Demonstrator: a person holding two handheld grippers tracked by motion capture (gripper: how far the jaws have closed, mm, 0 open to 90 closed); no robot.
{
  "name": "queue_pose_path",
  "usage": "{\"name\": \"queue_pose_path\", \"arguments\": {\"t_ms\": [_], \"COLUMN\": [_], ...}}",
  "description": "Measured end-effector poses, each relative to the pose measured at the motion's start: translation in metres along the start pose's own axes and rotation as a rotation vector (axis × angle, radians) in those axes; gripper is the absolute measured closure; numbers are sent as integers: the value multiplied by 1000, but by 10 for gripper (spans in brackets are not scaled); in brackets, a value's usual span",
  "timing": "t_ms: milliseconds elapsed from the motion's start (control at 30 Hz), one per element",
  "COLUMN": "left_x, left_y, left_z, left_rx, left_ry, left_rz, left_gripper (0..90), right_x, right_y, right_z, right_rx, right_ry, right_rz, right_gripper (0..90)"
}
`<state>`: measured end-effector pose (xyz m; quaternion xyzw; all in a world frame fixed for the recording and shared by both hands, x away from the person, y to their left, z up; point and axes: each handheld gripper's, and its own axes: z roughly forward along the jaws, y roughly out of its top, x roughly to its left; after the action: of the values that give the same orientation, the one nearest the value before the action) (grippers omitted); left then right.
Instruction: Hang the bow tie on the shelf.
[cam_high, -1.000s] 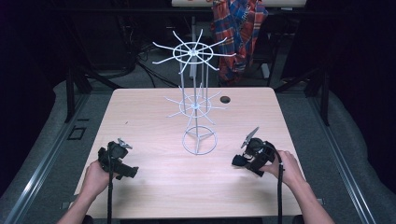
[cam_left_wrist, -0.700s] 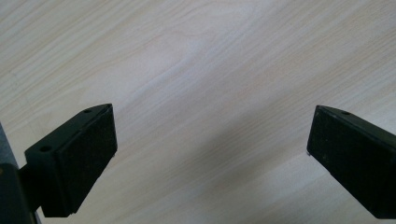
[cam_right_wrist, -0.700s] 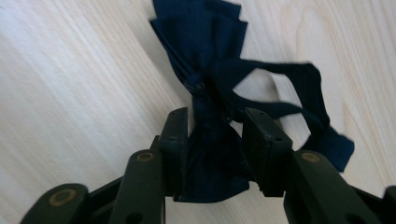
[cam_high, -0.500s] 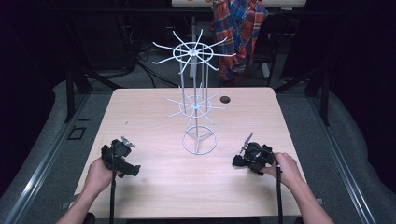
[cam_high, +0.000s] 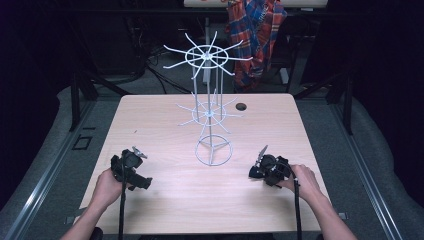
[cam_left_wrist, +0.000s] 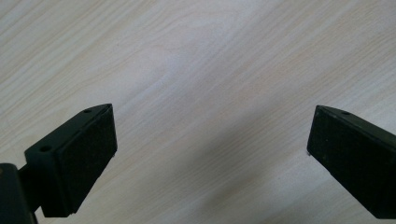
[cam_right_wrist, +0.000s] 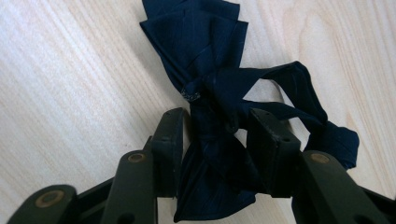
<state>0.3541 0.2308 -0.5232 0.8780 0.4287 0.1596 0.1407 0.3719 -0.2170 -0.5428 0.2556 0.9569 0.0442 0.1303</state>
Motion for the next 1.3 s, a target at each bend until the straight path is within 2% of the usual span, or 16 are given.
{"name": "queue_pose_path", "arguments": {"t_ms": [67, 133, 267, 433, 533, 567, 633, 700, 767, 800, 833, 1067, 1133, 1167, 1267, 1300], "left_x": [0, 1, 0, -1, -2, -3, -3, -2, 0, 0, 0, -1, 0, 0, -1, -1], "left_y": [-1, -1, -1, 0, 0, 0, 0, -1, -3, -3, -3, -2, -2, -3, -3, -3], "left_z": [0, 0, -1, -2, -2, -2, -2, -2, -3, -3, -3, -3, -3, -3, -4, -4], "left_rx": [3, 6, 8, 8, 3, 4, 6, 7, 7, 6, 6, 8, 4, 2, -2, -3], "left_ry": [-2, -1, -1, 3, 11, 11, 13, 10, 9, 12, 12, 7, 8, 11, 9, 8], "left_rz": [-1, -2, 7, 11, 17, 17, 17, 14, 8, 8, 8, 13, 10, 11, 11, 14], "left_gripper": [16, 16, 16, 18, 19, 18, 19, 19, 22, 22, 22, 22, 21, 22, 22, 22], "right_x": [0, 0, 2, 2, 1, 0, 0, 1, 2, 2, 2, 4, 3, 3, 2, 2], "right_y": [0, 1, 2, 1, -1, -1, -1, 1, 3, 4, 4, 7, 7, 8, 9, 10], "right_z": [1, 1, 1, 0, -3, -10, -13, -22, -27, -30, -31, -39, -41, -43, -46, -48], "right_rx": [-8, 4, 1, -8, -38, -70, -79, -129, -157, -158, -176, -207, -215, -238, -241, -263], "right_ry": [-1, -5, -14, -16, -15, -17, -20, -40, -42, -53, -49, -41, -38, -23, -15, -7], "right_rz": [8, -5, -8, -2, 13, 21, 20, 16, 15, 10, 13, 11, 17, 33, 34, 45], "right_gripper": [604, 627, 717, 744, 747, 747, 747, 746, 746, 746, 746, 746, 745, 745, 745, 746]}}
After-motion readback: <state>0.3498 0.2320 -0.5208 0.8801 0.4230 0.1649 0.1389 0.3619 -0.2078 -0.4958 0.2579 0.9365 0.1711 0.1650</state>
